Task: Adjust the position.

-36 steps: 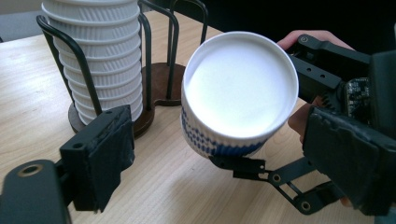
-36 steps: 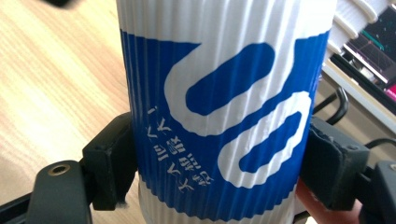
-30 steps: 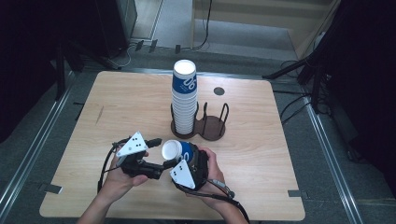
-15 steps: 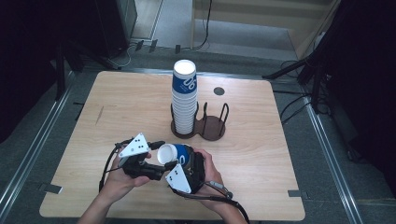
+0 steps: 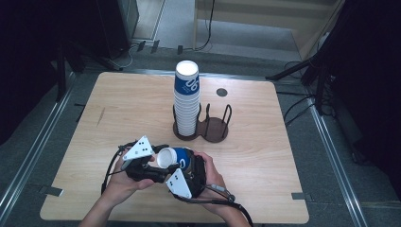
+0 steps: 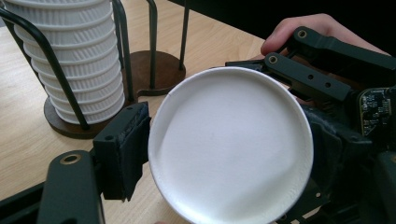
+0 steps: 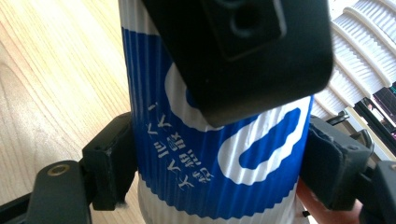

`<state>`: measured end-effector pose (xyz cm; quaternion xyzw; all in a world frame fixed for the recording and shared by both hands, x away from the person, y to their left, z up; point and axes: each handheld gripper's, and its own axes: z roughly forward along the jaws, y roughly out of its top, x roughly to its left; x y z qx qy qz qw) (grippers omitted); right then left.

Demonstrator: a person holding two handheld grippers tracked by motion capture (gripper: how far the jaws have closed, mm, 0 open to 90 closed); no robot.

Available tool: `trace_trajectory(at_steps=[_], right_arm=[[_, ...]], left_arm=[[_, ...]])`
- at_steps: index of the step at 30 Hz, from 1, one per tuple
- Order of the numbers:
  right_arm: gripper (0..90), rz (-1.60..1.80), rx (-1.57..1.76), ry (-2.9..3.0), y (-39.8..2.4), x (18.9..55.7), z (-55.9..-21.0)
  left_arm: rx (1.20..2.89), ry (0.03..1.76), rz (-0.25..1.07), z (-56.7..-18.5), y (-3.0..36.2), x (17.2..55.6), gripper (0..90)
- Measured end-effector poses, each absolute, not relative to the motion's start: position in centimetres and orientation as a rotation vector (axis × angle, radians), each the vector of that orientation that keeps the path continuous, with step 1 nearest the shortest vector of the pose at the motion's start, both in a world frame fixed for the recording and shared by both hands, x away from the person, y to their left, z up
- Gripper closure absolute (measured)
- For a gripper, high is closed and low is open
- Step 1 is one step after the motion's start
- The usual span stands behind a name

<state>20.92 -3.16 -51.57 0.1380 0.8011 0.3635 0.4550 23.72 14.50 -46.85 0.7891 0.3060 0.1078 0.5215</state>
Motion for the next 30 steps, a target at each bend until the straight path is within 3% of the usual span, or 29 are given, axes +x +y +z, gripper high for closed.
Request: trace_trajectory(at_steps=[15,30], right_arm=[[16.3,0.942,0.321,1.985,-3.6,21.2,-51.7],[10.1,1.061,0.367,1.966,-4.5,20.9,-50.3]], left_arm=[[1.872,0.786,0.238,-46.7,14.7,23.8,27.4],[1.816,0.838,0.358,-46.7,15.5,24.0,27.7]])
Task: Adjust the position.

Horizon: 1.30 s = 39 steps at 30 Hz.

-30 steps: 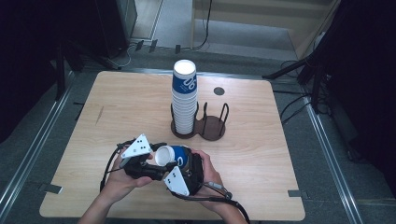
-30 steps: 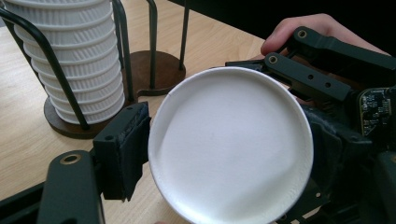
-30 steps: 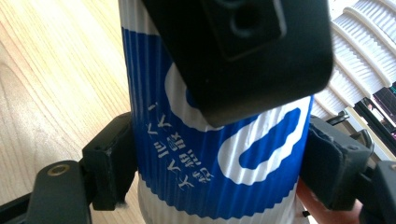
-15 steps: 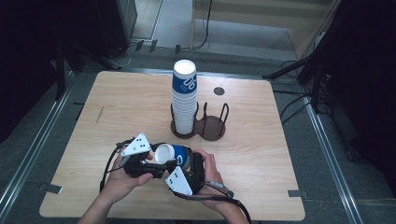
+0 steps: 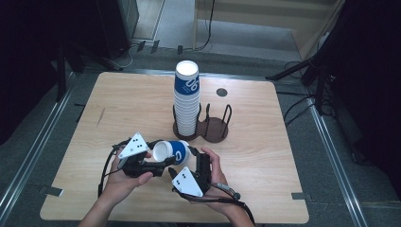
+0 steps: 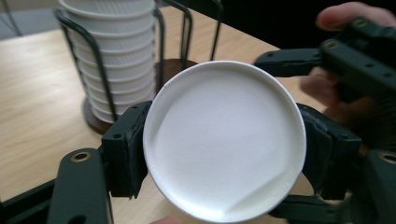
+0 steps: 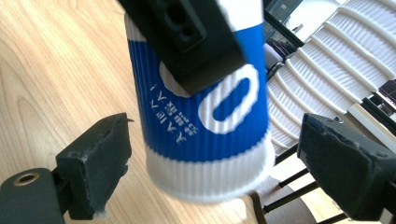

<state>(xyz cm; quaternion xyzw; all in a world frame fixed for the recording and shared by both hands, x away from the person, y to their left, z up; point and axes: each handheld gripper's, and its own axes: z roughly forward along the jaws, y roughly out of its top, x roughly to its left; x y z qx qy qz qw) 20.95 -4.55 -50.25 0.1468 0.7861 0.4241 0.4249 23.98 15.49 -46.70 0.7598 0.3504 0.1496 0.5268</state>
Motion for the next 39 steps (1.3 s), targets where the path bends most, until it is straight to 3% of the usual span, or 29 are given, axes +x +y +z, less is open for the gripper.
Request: trace_trajectory(at_steps=[26,39], right_arm=[[4.2,1.265,0.597,2.004,-6.3,21.5,-48.5],[12.4,1.395,0.867,1.931,-7.9,22.1,-47.7]], left_arm=[[1.699,0.914,0.438,-46.4,17.1,24.1,27.7],[1.616,0.911,0.457,-46.8,17.3,24.3,27.7]])
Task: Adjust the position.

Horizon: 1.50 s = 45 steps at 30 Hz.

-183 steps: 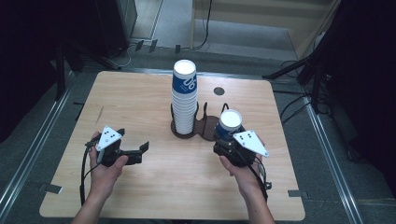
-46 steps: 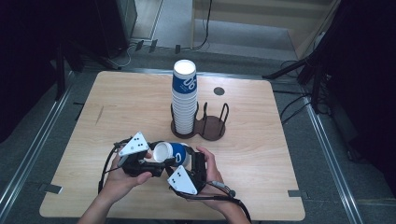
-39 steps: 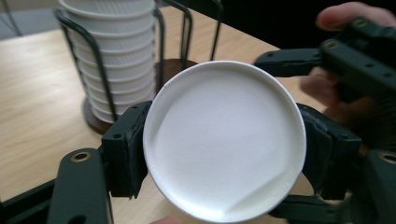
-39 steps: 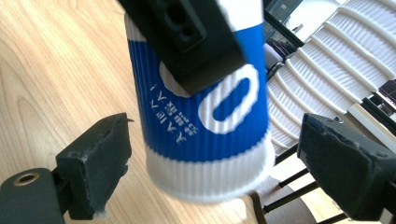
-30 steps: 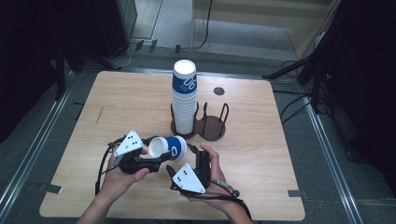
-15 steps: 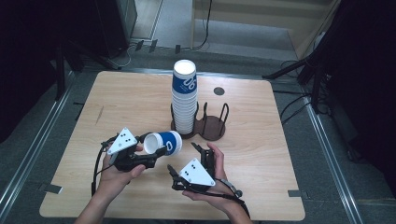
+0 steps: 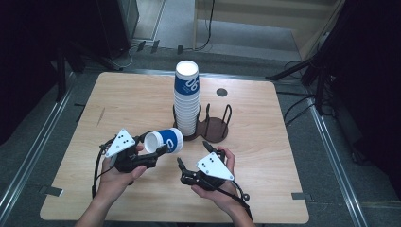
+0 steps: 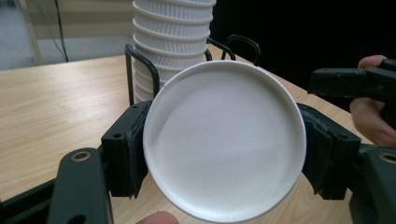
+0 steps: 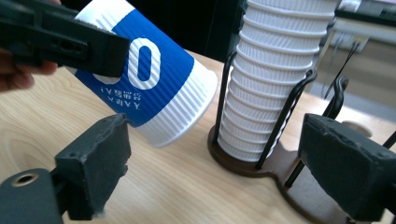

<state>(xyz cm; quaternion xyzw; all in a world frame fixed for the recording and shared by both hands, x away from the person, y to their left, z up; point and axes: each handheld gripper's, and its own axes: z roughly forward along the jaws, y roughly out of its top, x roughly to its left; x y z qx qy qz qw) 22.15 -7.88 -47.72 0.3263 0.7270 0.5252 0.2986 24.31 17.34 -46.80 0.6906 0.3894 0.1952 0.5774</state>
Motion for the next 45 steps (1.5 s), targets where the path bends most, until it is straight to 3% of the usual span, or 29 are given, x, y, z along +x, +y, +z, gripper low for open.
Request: trace_trajectory(at_steps=[21,45], right_arm=[[10.0,1.494,1.456,1.778,-9.3,22.3,-45.9],[12.5,1.798,1.911,1.456,-8.3,21.5,-45.5]], left_arm=[[1.487,0.857,0.532,-47.4,16.6,23.8,27.8],[1.452,0.818,0.520,-48.0,15.0,23.4,28.1]])
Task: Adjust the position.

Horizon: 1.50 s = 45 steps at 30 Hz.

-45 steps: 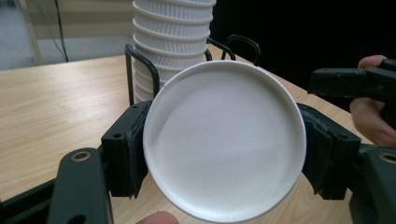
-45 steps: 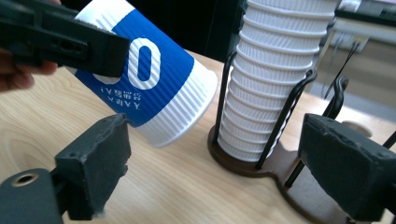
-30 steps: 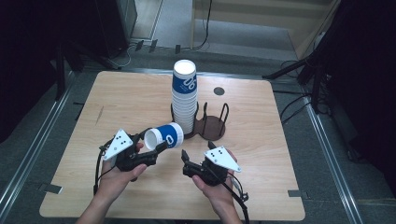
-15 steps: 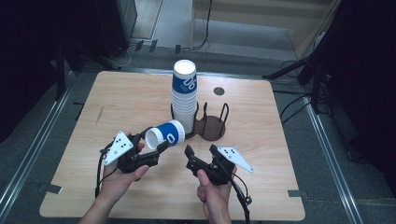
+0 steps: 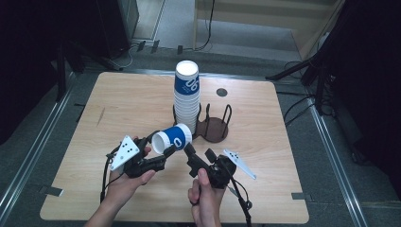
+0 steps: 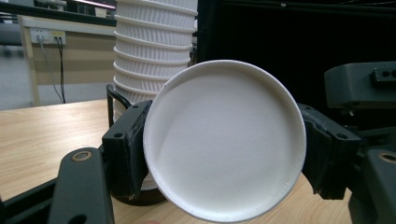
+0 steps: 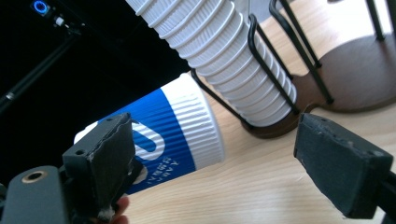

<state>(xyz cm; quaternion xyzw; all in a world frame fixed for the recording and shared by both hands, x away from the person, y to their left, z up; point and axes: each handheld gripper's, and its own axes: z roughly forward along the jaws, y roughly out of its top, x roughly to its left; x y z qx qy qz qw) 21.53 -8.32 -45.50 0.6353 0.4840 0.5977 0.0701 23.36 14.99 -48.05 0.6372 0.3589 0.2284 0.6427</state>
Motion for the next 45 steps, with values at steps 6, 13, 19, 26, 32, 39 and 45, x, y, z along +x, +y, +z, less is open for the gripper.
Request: trace_trajectory(at_steps=[6,13,19,26,32,39,45], right_arm=[[12.5,1.894,2.091,1.395,-8.4,21.7,-46.3],[12.5,1.942,2.256,1.275,-8.7,21.7,-47.2],[12.5,1.981,2.342,1.220,-8.6,21.7,-47.3],[12.5,2.045,2.408,1.138,-8.2,21.8,-47.2],[12.5,2.121,2.466,1.095,-8.0,22.0,-47.2],[11.7,2.172,2.534,0.973,-8.0,22.1,-47.1],[11.5,2.239,2.641,0.880,-8.0,22.6,-47.8]], left_arm=[[1.462,0.801,0.512,-48.2,14.5,23.2,28.5],[1.455,0.796,0.531,-48.6,14.0,23.1,28.9],[1.448,0.791,0.542,-48.8,13.6,23.0,29.2],[1.430,0.772,0.552,-49.1,13.1,22.9,29.3],[1.401,0.755,0.570,-49.1,12.9,22.8,29.4],[1.392,0.742,0.578,-49.2,12.6,22.6,29.4],[1.390,0.726,0.584,-49.3,12.4,22.5,29.4]])
